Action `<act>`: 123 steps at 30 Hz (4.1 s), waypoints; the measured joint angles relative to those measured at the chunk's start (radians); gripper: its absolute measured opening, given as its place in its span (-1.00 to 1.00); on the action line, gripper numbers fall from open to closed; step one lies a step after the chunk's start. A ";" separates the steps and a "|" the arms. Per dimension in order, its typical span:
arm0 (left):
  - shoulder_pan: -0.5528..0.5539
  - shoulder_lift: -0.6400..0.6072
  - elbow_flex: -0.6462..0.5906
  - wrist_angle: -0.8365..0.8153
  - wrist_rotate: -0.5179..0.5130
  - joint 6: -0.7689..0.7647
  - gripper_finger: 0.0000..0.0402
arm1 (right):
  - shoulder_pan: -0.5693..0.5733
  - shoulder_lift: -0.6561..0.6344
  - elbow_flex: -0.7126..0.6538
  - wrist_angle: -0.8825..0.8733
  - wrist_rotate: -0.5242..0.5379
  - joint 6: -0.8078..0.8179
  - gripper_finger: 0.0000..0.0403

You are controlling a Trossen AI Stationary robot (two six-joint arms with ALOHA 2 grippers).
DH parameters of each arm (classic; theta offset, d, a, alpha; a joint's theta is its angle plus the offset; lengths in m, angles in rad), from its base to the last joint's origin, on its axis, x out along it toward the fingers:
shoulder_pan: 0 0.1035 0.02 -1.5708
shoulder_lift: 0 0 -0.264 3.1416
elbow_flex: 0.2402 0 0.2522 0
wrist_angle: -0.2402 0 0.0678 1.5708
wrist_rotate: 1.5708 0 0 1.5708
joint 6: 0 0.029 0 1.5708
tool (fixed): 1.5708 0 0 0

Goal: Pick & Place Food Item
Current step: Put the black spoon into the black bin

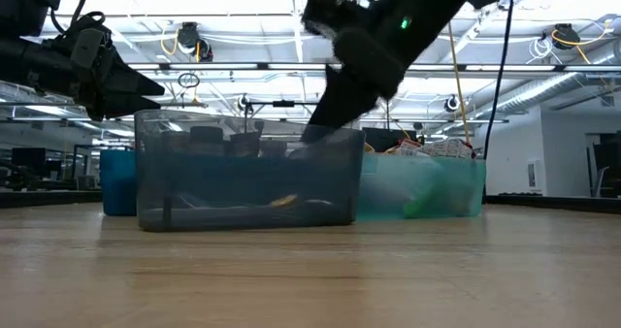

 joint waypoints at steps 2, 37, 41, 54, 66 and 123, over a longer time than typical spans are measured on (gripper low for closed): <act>0.000 0.000 0.000 0.000 0.000 0.000 0.53 | 0.005 -0.043 0.000 -0.024 -0.026 0.007 -0.15; 0.000 0.000 0.000 0.000 0.000 0.000 0.53 | 0.693 -0.445 -0.240 -0.736 -0.445 1.317 -0.02; 0.000 0.000 0.000 0.000 0.000 0.000 0.53 | 0.685 -0.488 -0.393 -0.531 -0.497 1.335 -0.03; 0.000 0.000 0.000 0.000 0.000 0.000 0.53 | 0.687 -0.610 -0.768 0.015 -0.470 1.399 -0.03; 0.000 0.000 0.000 0.000 0.000 0.000 0.53 | 0.687 -0.610 -0.809 0.159 -0.502 1.387 -0.27; 0.000 0.000 0.000 0.000 0.000 0.000 0.53 | 0.073 -0.479 -0.648 0.865 0.092 0.049 -1.00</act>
